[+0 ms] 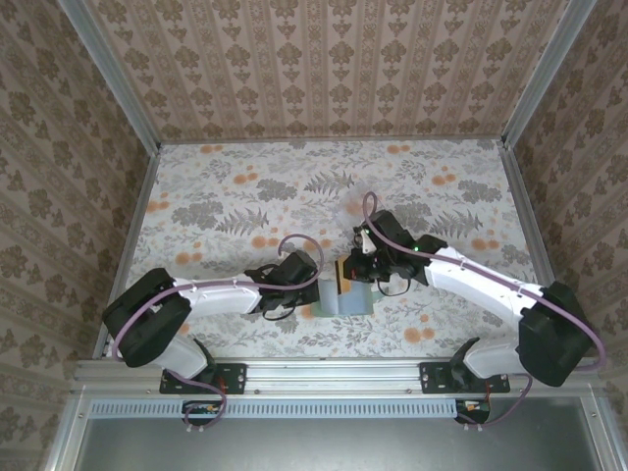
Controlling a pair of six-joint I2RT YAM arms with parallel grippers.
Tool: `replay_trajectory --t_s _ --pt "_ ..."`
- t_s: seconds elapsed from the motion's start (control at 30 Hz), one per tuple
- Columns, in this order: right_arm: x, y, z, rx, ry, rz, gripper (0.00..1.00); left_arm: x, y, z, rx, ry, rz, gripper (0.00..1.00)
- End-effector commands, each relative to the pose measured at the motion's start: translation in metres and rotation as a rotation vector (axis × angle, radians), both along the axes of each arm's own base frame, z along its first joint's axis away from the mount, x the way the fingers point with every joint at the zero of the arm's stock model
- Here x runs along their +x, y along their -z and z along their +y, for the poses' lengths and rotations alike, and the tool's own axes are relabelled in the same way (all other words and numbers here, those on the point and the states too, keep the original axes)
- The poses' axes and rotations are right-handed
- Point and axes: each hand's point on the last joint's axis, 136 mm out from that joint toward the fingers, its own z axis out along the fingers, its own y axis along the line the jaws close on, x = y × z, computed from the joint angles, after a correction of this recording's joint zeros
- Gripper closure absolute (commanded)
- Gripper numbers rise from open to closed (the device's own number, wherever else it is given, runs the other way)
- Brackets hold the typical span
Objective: Put the credit cards into the card holder
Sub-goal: Open the card holder at the bottom-center of the table, then insert the credit card into the card slot.
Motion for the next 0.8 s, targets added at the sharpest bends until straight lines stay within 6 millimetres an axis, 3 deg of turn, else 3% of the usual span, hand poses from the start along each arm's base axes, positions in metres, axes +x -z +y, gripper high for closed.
replay_trajectory --t_s 0.0,0.2,0.4,0.6,0.77 --pt "-0.006 0.031 0.006 0.022 0.002 0.089 1.0 -0.005 0.003 0.012 0.055 0.016 0.008 0.86" --pt "-0.011 0.055 0.017 0.052 -0.029 0.15 1.0 -0.007 0.0 0.013 0.056 0.025 0.011 0.76" --pt "-0.017 0.083 -0.001 -0.057 0.004 0.196 1.0 -0.008 -0.011 0.026 0.093 -0.011 -0.013 0.61" --pt "-0.018 0.082 0.0 -0.047 0.002 0.194 1.0 -0.005 -0.03 0.035 0.052 -0.069 -0.068 0.43" --pt "-0.015 0.066 0.005 -0.003 -0.014 0.166 1.0 0.0 -0.037 0.017 0.005 -0.024 -0.087 0.38"
